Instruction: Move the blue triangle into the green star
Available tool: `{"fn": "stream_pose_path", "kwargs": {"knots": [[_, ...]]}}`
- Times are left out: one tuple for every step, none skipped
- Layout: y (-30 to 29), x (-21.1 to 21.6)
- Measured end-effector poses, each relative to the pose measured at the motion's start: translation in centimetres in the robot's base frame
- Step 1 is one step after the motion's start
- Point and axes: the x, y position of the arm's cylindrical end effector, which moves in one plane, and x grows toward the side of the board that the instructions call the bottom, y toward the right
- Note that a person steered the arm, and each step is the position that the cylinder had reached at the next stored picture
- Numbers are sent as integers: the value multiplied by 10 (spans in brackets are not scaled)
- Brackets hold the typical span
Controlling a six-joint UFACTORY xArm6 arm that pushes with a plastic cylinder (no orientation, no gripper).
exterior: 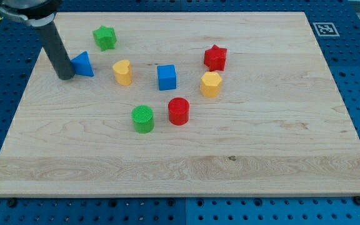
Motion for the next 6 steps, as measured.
{"fn": "stream_pose_path", "kwargs": {"knots": [[0, -10], [8, 2], [27, 42], [47, 41], [49, 30], [49, 14]]}}
